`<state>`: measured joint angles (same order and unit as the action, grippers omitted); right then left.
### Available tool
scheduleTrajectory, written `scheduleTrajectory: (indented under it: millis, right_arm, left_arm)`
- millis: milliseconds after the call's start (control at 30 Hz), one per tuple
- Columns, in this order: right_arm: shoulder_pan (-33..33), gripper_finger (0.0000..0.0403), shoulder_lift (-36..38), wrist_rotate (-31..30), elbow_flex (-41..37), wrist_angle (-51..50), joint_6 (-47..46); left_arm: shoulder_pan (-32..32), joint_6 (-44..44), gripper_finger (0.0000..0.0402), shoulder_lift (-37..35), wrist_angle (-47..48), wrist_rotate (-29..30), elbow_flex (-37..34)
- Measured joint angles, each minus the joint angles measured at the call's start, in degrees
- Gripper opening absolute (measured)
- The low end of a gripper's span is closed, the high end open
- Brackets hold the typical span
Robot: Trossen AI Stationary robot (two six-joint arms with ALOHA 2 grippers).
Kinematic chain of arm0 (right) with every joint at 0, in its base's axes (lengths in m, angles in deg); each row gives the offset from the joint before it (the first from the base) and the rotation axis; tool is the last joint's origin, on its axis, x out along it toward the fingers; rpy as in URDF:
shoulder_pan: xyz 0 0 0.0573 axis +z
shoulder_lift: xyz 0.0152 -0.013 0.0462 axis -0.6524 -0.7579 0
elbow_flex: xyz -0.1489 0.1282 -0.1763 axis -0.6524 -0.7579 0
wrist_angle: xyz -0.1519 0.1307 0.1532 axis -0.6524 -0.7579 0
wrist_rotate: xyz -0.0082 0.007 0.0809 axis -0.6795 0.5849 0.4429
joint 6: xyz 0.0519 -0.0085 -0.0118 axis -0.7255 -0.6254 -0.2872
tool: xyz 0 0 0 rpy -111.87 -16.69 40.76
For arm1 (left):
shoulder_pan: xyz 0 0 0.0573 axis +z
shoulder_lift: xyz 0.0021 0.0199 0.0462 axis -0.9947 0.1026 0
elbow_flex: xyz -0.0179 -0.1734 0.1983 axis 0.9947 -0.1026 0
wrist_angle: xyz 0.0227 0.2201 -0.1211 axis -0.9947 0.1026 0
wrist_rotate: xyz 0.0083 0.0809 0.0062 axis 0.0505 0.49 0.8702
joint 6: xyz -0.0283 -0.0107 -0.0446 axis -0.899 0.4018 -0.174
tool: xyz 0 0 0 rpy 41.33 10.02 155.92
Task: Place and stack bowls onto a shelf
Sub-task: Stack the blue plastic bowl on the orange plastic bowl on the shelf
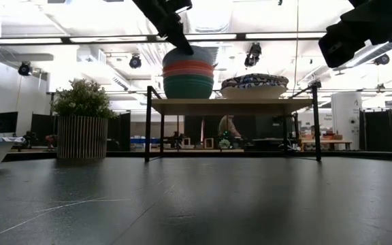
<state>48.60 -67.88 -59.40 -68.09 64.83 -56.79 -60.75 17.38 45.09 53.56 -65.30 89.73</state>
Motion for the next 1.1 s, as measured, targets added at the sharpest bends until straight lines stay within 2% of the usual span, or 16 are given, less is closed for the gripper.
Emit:
scheduleTrajectory:
  millis: [233,367,433,533,700,1100]
  right_arm:
    - [0.0,0.0098,0.0,0.0,0.0,0.0,-0.07]
    - [-0.01,0.0098,0.0,0.02,0.0,0.0,-0.04]
    - [0.0,0.0098,0.0,0.02,0.0,0.0,-0.04]
    - [-0.02,0.0098,0.0,0.02,0.0,0.0,-0.04]
    - [0.0,0.0098,-0.05,0.04,0.0,-0.04,-0.09]
    - [0.0,0.0098,-0.09,0.06,0.0,-0.3,-1.03]
  left_arm:
    - [-0.7,-1.66,0.0096,-0.28,3.38,-0.9,6.94]
    - [-0.67,-3.02,0.0097,-0.28,1.66,-7.08,9.18]
    - [-0.59,-4.13,0.0095,-0.28,-0.73,-8.24,8.64]
    - [-0.31,-4.31,0.0088,-0.28,-0.72,-6.9,6.72]
    - [1.15,-3.91,0.0075,-1.04,2.5,0.92,2.9]
    - [5.26,-6.03,0.0061,-2.45,1.9,1.05,-1.17]
